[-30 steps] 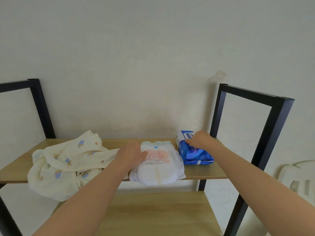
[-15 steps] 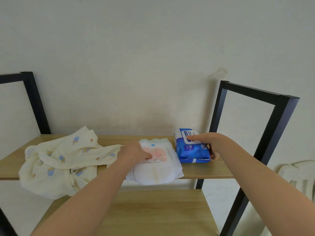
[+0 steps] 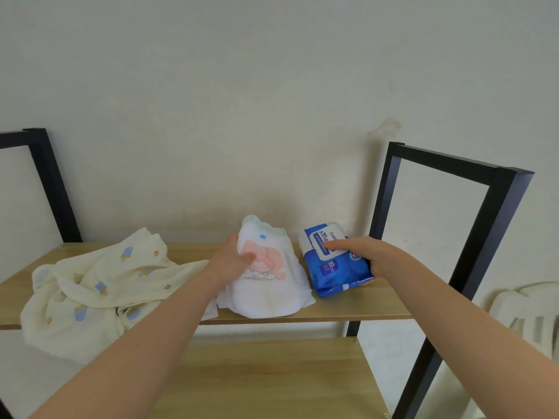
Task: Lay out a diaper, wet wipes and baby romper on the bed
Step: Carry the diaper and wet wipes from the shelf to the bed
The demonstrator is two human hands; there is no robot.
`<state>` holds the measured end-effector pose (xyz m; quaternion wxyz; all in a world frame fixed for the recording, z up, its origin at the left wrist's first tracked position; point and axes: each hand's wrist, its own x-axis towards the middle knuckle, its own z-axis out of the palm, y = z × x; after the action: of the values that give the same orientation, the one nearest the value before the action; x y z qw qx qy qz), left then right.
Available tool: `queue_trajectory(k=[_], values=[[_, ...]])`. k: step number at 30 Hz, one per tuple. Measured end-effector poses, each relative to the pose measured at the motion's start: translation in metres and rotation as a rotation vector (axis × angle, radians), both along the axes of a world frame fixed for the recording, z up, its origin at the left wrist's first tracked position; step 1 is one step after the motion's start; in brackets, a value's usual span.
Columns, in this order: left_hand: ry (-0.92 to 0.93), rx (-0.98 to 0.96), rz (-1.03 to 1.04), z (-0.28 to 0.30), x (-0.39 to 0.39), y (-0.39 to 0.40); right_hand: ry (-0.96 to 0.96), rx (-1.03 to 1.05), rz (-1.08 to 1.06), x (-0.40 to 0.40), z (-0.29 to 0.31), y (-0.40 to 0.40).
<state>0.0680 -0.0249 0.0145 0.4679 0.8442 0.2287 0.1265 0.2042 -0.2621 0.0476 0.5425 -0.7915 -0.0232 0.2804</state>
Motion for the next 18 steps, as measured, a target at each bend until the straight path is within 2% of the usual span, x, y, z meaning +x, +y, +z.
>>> queue_trajectory(k=[3, 5, 8, 11, 14, 18], values=[[-0.042, -0.317, -0.017, 0.005, -0.014, 0.000, -0.077, -0.014, 0.035, -0.007, -0.001, 0.001], [-0.065, -0.420, -0.016, 0.005, -0.021, -0.002, -0.186, -0.029, 0.035, -0.012, -0.004, 0.002], [-0.117, -0.308, 0.054, -0.002, -0.026, -0.004, -0.385, -0.044, 0.055, -0.025, -0.007, 0.001], [-0.188, -0.137, 0.012, -0.011, -0.035, -0.007, -0.486, 0.012, 0.050, -0.043, -0.009, -0.005], [-0.330, -0.161, -0.032, -0.016, -0.052, -0.011, -0.533, 0.103, 0.010, -0.065, -0.011, -0.012], [-0.494, -0.143, 0.014, -0.020, -0.081, -0.014, -0.610, 0.232, -0.053, -0.105, -0.019, -0.020]])
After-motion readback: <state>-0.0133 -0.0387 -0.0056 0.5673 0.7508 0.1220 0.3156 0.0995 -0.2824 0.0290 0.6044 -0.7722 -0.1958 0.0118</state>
